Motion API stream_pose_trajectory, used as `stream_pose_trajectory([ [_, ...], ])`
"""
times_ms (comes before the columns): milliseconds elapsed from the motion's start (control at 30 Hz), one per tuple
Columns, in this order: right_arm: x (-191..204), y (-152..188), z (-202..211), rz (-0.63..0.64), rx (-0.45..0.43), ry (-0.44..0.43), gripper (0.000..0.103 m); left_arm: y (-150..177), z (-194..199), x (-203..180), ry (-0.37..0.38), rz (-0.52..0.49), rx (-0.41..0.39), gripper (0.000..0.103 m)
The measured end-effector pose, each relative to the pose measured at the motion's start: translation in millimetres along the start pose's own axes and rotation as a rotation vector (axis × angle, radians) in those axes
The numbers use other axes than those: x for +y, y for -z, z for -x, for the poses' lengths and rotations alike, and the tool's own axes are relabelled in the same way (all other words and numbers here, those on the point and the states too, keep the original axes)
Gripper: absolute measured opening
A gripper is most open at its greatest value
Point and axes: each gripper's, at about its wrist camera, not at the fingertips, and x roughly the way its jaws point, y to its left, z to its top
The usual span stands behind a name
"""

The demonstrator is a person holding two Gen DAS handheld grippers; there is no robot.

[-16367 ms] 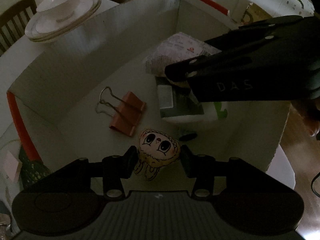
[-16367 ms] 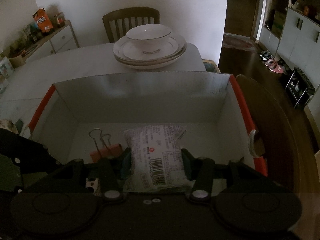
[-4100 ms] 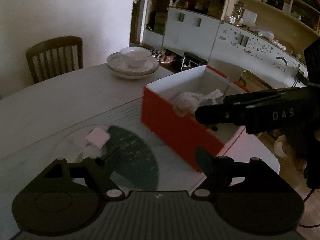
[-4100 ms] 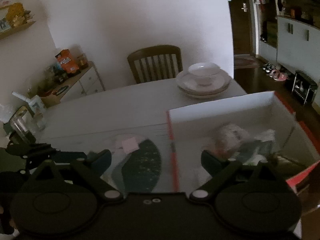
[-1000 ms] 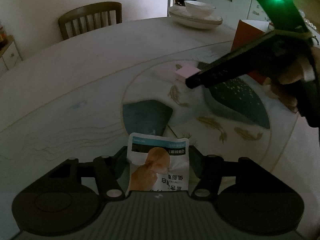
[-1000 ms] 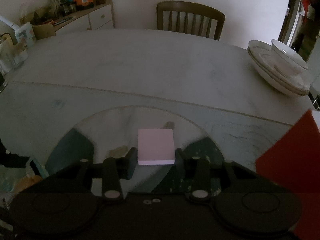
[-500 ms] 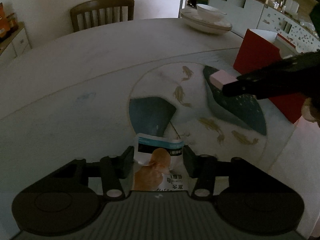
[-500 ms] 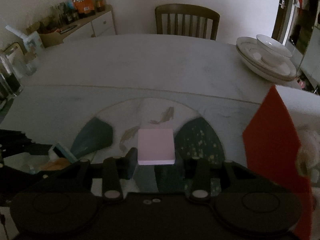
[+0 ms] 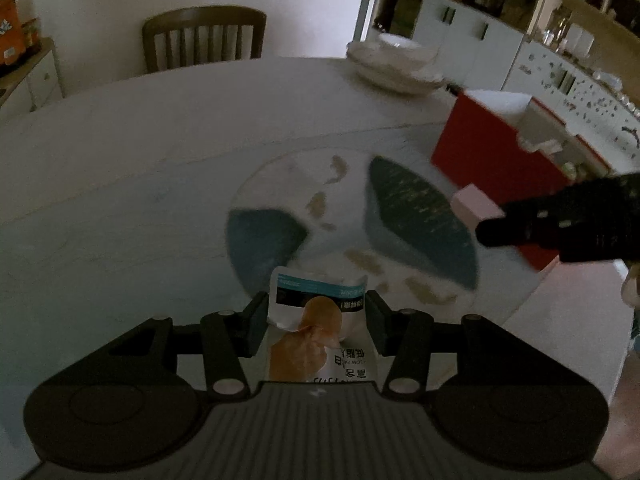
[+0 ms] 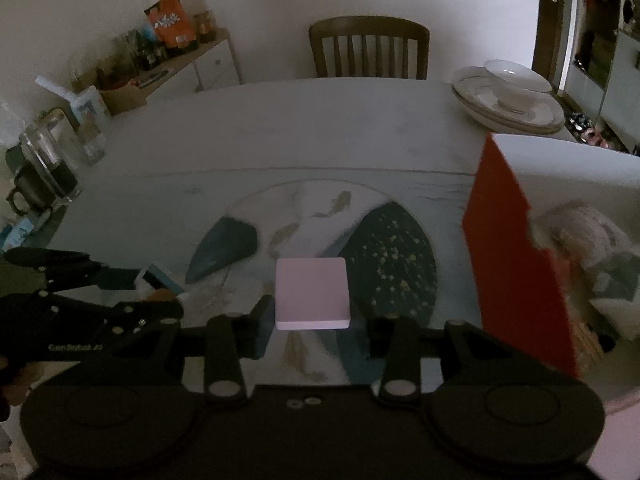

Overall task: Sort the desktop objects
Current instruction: 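Grasp the pink sticky-note pad with the right gripper while the left grasps the white printed packet, then carry the sticky-note pad and white packet over the red box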

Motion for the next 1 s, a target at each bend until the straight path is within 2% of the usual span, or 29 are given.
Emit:
stream_pose_trajectory([
  [467, -27.2, 17.4, 67.2, -0.05, -0.051, -0.019, 0.04, -29.7, 26.2, -67.3, 0.091, -0.008, -0.067, 0.05],
  [733, -56.2, 21.4, 97.4, -0.057, -0.092, -0.008, 0.04, -50.3, 21.9, -112.0, 0.126, -0.039, -0.085, 0.05],
  [1000, -101.3, 23.5, 114.8, -0.077, -0.115, 0.008, 0.04, -78.5, 11.3, -159.5, 0.149, -0.071, -0.122, 0.05],
])
